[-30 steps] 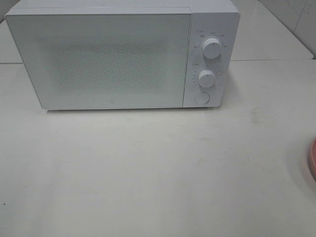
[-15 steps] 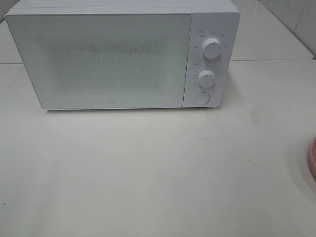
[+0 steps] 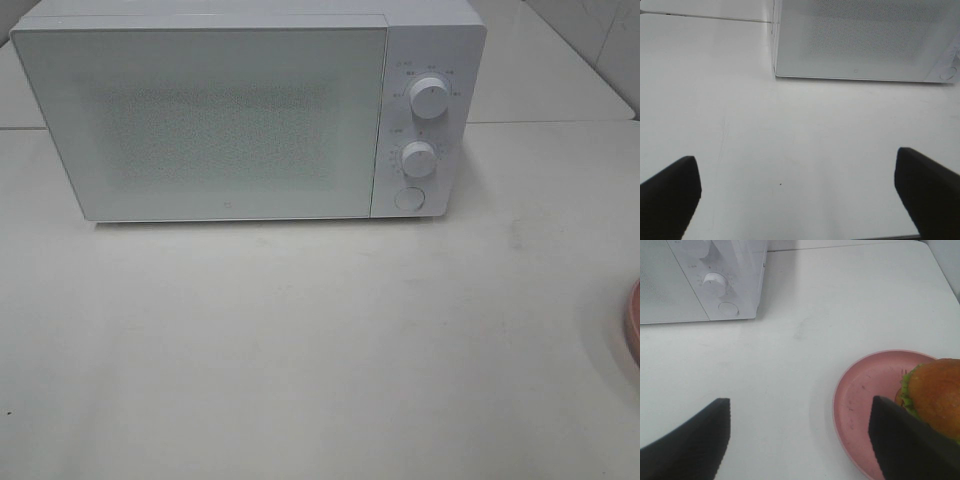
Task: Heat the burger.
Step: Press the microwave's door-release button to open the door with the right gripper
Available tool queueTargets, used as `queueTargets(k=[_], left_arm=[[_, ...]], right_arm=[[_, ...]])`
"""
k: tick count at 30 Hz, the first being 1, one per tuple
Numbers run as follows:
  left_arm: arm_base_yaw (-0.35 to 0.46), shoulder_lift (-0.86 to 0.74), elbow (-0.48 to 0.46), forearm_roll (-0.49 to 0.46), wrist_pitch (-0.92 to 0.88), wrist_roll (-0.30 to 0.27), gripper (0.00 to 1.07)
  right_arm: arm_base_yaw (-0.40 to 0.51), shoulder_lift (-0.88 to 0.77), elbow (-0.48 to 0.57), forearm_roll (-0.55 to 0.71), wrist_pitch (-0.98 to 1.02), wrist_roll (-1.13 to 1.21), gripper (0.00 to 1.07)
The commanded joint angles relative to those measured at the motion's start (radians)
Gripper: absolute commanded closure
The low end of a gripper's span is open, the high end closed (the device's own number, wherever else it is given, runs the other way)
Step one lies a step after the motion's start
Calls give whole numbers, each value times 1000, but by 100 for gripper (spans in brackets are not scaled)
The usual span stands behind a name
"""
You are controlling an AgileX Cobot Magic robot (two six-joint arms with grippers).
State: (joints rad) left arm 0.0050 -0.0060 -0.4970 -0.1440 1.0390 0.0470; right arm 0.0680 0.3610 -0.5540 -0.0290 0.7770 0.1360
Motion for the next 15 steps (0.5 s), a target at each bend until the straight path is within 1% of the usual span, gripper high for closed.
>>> queueTargets(k=[1,3,6,15], left_arm=[[-3,-19,2,-5,-5,-1,9],[-3,-19,2,-5,-5,-1,9],[-3,-19,2,-5,-5,-1,9],[-3,-19,2,-5,-5,-1,9]], right_arm=[[-5,35,-6,-2,-58,5,32],[-5,79,-6,-2,-105,5,32],[-5,94,-6,-2,-121,5,32],[-5,208,-6,8,-270,5,32]])
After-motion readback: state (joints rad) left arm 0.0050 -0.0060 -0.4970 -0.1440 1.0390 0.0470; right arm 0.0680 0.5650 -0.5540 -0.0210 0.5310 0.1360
